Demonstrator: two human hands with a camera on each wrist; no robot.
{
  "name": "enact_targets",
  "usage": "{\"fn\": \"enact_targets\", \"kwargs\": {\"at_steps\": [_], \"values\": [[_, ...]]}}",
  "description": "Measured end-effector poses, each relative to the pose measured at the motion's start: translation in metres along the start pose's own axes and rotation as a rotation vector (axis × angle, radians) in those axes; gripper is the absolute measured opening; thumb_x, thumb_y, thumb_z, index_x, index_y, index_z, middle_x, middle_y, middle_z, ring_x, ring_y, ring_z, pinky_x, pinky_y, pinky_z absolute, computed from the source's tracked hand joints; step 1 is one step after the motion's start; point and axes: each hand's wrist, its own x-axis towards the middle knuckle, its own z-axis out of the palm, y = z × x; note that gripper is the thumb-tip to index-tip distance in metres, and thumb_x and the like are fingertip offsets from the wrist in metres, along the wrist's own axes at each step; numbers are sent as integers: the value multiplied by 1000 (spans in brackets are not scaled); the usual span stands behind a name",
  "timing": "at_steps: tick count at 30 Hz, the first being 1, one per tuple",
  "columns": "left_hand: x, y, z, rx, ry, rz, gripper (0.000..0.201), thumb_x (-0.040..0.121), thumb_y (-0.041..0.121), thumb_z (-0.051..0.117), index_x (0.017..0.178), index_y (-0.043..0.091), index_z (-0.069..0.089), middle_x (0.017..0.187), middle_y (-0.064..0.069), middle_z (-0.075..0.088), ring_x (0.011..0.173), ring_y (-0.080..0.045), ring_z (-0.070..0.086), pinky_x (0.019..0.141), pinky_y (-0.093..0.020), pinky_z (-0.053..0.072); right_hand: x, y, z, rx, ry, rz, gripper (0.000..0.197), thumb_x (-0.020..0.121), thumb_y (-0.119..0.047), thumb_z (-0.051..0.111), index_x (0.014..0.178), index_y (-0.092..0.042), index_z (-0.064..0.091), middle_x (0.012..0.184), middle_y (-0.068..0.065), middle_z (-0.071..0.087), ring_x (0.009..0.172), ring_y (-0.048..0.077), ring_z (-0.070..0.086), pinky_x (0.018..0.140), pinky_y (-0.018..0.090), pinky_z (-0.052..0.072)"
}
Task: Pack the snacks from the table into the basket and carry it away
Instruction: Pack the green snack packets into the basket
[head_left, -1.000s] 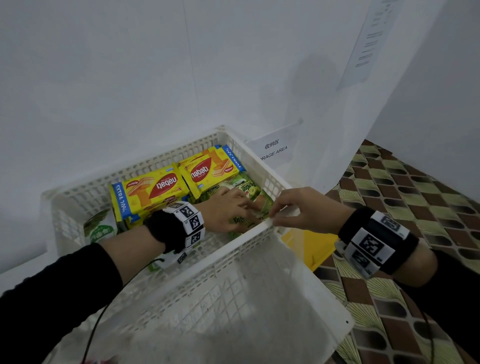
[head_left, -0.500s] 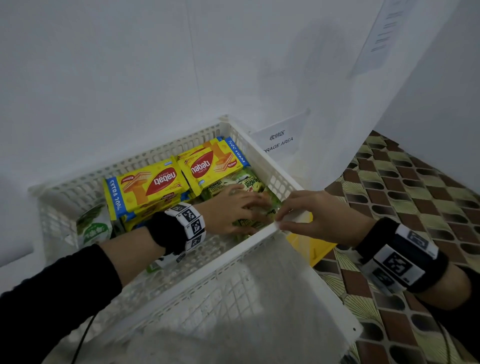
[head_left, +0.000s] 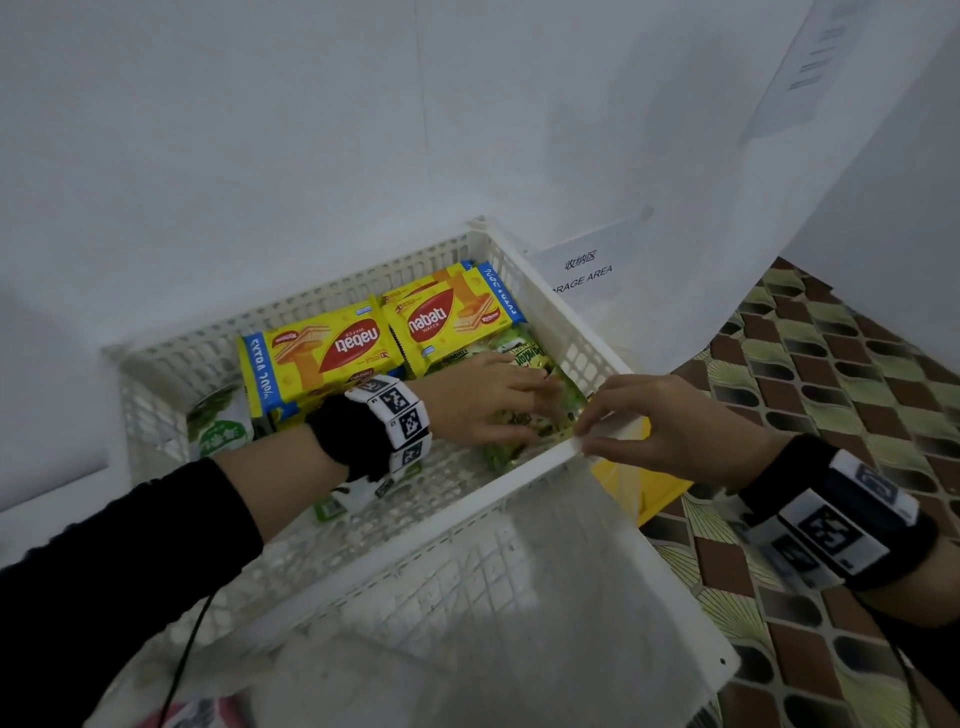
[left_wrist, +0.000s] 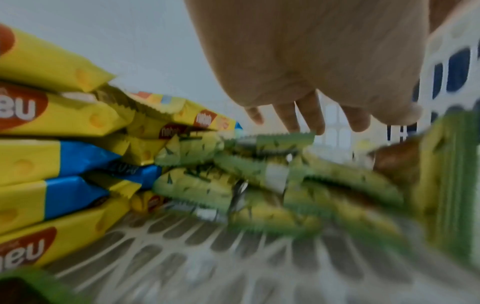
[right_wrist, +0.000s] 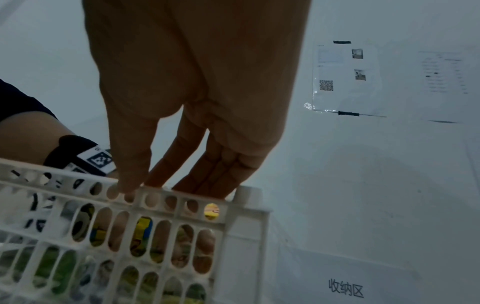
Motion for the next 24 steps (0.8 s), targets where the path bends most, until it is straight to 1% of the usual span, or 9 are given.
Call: {"fn": "enact_targets", "kwargs": {"at_steps": [1, 3, 6, 10, 12, 15, 20, 22, 24], "values": [[-3, 4, -13, -78, 24, -38, 41, 97, 43, 42, 130, 23, 57, 140, -1, 52, 125, -17, 51, 104, -47, 41, 0, -3, 0, -1, -11, -2, 13, 84, -35, 70, 95, -28, 73, 95, -10, 65, 88, 7, 62, 79, 36, 51], [-11, 11, -43, -218, 75, -136, 35, 98, 39, 45, 123, 21, 62, 128, 1, 60, 113, -13, 57, 94, -42, 48, 2, -10, 0, 15, -17, -21, 13, 85, -33, 69, 96, -27, 73, 95, -10, 65, 88, 7, 62, 78, 32, 50], [-46, 27, -92, -295, 212, -250, 29, 97, 32, 49, 114, 19, 67, 114, 2, 66, 105, -10, 60, 91, -39, 48, 10, -36, 9, 69, 11, -90, 9, 87, -22, 69, 96, -20, 73, 95, -9, 69, 88, 4, 62, 79, 19, 47], [-121, 63, -150, -264, 349, -410, 23, 96, 23, 53, 111, 17, 70, 105, 3, 68, 96, -10, 64, 86, -33, 51, 28, -94, 37, 137, 55, -233, 20, 85, -37, 64, 92, -21, 74, 88, -9, 70, 84, 4, 65, 77, 24, 50], [-171, 83, -165, -219, 348, -510, 22, 97, 23, 53, 111, 19, 69, 103, 8, 67, 95, -4, 63, 85, -25, 49, 34, -130, 55, 145, 47, -338, 18, 86, -33, 65, 94, -20, 74, 87, -10, 71, 82, 2, 64, 74, 18, 48], [-256, 118, -167, -169, 346, -665, 20, 96, 22, 55, 109, 19, 70, 100, 10, 67, 92, -3, 62, 84, -23, 49, 39, -189, 84, 195, -13, -412, 10, 87, -21, 68, 95, -18, 74, 89, -12, 70, 84, -3, 62, 75, 6, 43], [-403, 183, -134, -137, 325, -889, 21, 93, 25, 56, 107, 18, 71, 100, 8, 70, 86, -6, 66, 79, -30, 53, 46, -282, 152, 270, -129, -501, 8, 87, -21, 68, 93, -21, 73, 91, -13, 71, 86, 3, 65, 78, 18, 49], [-458, 209, -119, -139, 307, -1012, 23, 92, 29, 55, 106, 21, 71, 98, 11, 70, 85, -5, 66, 78, -33, 55, 50, -315, 184, 295, -196, -533, 8, 89, -20, 67, 93, -21, 73, 91, -11, 70, 85, 5, 65, 77, 15, 47], [-507, 233, -104, -160, 267, -1173, 22, 92, 31, 55, 105, 24, 71, 95, 13, 68, 82, 2, 63, 78, -29, 54, 52, -345, 217, 313, -264, -536, 8, 89, -21, 66, 93, -23, 72, 91, -10, 70, 84, 5, 64, 77, 10, 45]]}}
